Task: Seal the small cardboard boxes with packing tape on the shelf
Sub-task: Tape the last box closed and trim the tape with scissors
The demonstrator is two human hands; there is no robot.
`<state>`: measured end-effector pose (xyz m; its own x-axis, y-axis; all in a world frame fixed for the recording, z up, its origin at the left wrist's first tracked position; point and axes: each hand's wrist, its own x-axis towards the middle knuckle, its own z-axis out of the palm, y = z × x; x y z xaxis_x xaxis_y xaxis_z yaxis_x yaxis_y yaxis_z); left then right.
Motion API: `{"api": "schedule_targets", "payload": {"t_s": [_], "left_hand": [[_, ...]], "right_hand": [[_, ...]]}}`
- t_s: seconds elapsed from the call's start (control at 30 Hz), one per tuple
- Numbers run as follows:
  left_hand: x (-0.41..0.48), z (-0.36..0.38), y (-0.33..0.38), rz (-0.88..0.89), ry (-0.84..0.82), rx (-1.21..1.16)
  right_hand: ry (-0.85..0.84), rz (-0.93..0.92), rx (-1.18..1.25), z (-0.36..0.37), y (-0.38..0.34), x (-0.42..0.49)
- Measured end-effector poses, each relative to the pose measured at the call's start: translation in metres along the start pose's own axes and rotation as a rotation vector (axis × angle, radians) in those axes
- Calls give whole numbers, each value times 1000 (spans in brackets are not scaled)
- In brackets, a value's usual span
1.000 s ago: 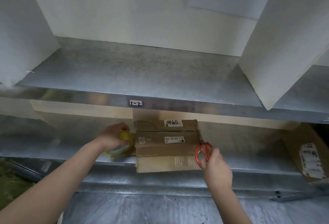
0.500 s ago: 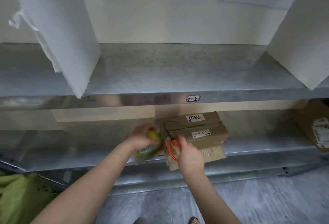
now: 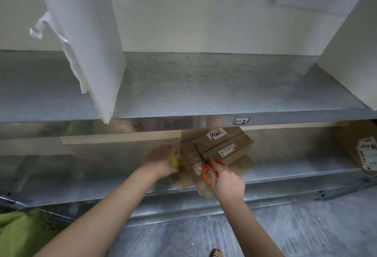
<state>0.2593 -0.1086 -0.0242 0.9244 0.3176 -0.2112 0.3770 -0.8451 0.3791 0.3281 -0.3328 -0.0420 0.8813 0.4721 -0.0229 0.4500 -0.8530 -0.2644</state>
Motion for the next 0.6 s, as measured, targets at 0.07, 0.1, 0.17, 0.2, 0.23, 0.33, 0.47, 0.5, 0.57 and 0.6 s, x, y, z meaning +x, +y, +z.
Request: {"api": "schedule_targets", "payload": {"t_s": [0.07, 0.1, 0.17, 0.2, 0.23, 0.33, 0.47, 0.5, 0.57, 0.6], "left_hand": [[-2, 5, -6, 13, -23, -56], [-5, 8, -9, 17, -50, -94], [-10, 13, -13, 36, -69, -160], [-11, 15, -14, 44, -56, -188], [-12, 16, -15, 47, -37, -210], [-12, 15, -16, 30, -6, -243], [-12, 13, -14, 14, -23, -246], [-12, 13, -13, 6, -27, -251], [-11, 11, -12, -6, -25, -261], [-11, 11, -12, -9, -24, -263]], "right_hand": [[5, -6, 5, -2, 1, 2], [4, -7, 17, -3, 1, 1], [-2, -7, 37, -7, 0, -2], [2, -7, 50, -10, 0, -6], [9, 1, 74, -13, -2, -10], [-16, 76, 199, -15, -6, -32], [-192, 185, 395, -8, -14, -58], [-252, 203, 432, -6, -16, -62], [-360, 244, 510, -1, -18, -66], [-399, 263, 548, 1, -18, -67]]}}
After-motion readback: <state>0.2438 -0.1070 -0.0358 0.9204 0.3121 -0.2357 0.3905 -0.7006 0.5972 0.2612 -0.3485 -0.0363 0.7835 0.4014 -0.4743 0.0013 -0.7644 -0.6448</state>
